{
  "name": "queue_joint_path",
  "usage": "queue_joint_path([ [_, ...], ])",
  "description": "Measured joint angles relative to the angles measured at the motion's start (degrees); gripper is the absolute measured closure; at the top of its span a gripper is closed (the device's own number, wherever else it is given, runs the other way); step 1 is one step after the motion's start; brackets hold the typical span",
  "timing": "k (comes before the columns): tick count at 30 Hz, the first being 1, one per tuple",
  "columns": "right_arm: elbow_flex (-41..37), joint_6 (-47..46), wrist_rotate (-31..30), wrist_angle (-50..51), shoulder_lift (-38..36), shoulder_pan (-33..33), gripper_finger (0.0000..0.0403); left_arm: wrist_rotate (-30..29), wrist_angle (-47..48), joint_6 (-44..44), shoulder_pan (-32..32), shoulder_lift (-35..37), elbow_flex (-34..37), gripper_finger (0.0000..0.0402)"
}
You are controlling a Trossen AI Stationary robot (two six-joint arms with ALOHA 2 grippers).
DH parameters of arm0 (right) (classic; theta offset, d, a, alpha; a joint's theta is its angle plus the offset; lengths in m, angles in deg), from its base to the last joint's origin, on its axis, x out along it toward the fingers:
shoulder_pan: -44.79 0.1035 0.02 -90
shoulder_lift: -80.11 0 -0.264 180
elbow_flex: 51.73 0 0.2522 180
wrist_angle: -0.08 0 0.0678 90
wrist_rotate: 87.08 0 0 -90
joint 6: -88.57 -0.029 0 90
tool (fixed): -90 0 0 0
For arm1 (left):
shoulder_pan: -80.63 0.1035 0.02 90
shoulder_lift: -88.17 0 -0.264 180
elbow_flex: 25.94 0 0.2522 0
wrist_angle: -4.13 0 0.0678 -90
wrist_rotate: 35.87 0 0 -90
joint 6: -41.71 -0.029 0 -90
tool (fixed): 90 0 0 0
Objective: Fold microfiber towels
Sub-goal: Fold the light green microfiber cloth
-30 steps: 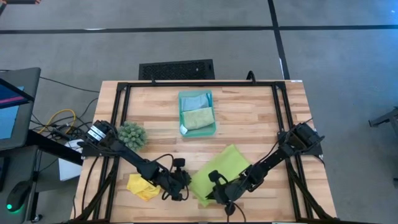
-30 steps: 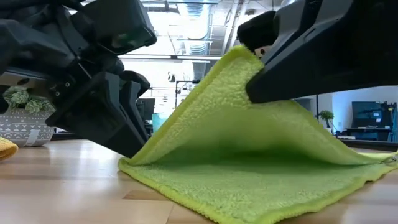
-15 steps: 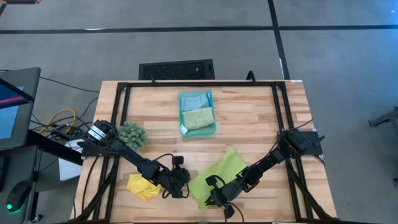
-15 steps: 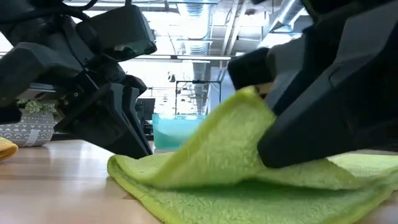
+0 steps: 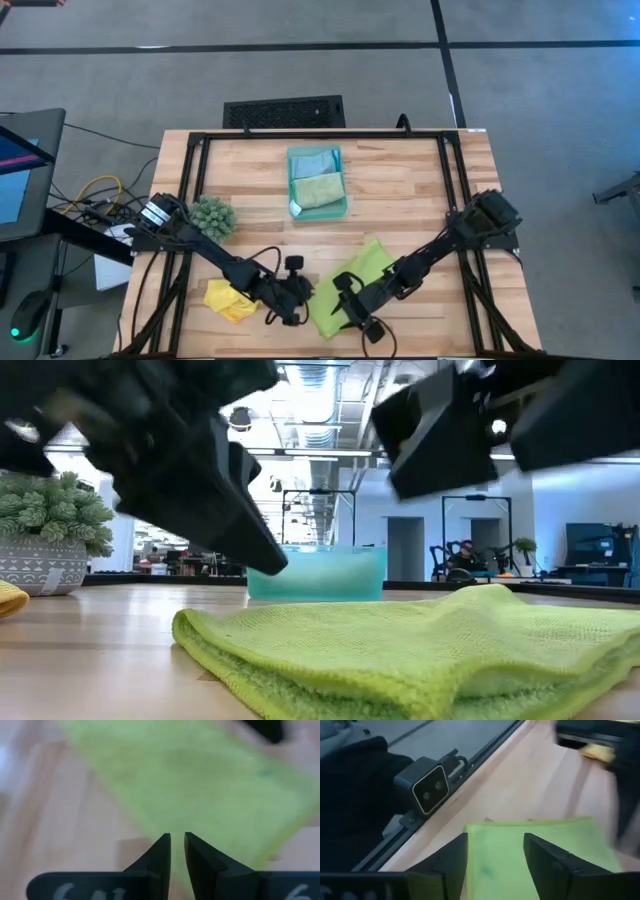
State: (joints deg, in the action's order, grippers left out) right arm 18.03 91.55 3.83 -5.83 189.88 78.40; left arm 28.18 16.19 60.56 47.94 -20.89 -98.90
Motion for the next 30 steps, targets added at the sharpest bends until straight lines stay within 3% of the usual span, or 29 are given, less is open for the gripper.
queue_joint_path([
  [3,-2.4,1.4,-2.3,3.3,-4.0,0.1,0.0192,5.3,-3.5,-0.8,-0.2,-0.3,-0.2,0.0355],
  [7,-10.3,-1.8,-6.6,1.5,-6.5,-1.6,0.0229,10.2,-5.6,-0.1,-0.3,-2.6,-0.3,0.0355],
  [12,-17.6,-8.8,-9.1,-0.1,-8.2,-6.4,0.0290,10.1,-4.5,0.1,0.0,-5.5,-0.4,0.0355],
  [18,-20.8,-15.4,-8.7,2.2,-9.8,-11.2,0.0342,10.3,-1.1,-0.3,-0.1,-4.2,-1.8,0.0355],
  [24,-20.9,-13.2,-8.5,9.2,-20.7,-7.9,0.0365,4.4,4.2,-0.7,-1.8,-2.9,-6.6,0.0355],
  [30,-20.9,-15.7,-8.9,21.1,-28.6,-3.1,0.0371,-1.6,3.6,-1.3,-1.5,-3.0,-7.0,0.0355],
])
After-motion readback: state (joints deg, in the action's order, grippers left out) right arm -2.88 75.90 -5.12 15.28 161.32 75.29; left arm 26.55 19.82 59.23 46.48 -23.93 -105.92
